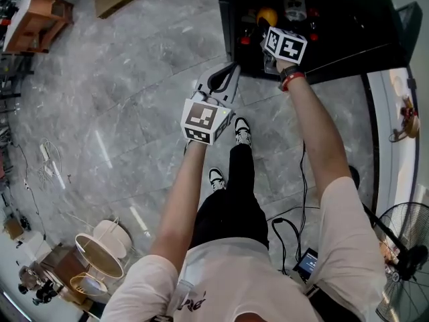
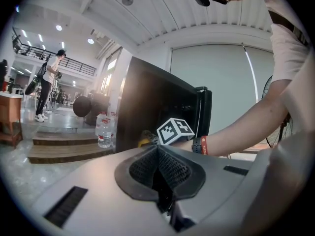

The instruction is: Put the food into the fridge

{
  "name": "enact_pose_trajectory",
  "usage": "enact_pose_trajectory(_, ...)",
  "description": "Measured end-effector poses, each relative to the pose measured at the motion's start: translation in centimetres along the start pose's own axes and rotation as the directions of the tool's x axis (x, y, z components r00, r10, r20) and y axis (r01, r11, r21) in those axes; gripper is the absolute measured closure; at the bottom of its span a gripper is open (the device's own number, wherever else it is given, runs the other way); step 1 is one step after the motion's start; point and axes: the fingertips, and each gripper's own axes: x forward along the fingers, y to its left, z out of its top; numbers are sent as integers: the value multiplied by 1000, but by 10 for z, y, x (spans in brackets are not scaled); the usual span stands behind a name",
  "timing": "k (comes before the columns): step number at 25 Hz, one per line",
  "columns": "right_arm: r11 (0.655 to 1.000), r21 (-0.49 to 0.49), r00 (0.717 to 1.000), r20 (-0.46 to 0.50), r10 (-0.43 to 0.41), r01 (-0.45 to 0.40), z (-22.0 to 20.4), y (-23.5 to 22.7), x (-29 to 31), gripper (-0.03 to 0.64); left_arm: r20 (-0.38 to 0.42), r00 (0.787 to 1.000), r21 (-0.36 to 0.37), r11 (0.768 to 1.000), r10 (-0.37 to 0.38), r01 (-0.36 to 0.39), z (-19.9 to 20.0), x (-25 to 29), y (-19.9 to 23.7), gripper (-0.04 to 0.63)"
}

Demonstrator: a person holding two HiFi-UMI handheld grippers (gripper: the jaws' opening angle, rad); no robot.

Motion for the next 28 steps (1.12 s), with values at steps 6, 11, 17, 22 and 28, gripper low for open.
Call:
enact_pose_trajectory(6, 999, -19, 999, -14, -30, 30, -4, -14, 16, 360, -11, 1000, -7, 1000, -4, 4, -8, 2, 1, 578)
enact_pose_trajectory(11, 1000, -7, 1000, 3, -26, 26, -1, -19, 26, 360, -21, 1000, -19, 1000, 5, -6, -14, 3, 5, 578)
enact_pose_trajectory(17, 997, -63, 999, 0, -45, 45, 6, -16, 32, 360, -26, 1000, -30, 1000, 0, 0, -19, 4, 6, 577)
enact_pose_trajectory(22, 996, -82, 1000, -7, -20, 19, 11, -7, 32, 348, -19, 1000, -33, 999, 12, -13, -16, 2, 11, 578)
enact_pose_trajectory(28, 996, -90, 1000, -9, -14, 13, 16, -5, 24, 333, -16, 1000, -25, 1000, 11, -12, -9, 1, 8, 577)
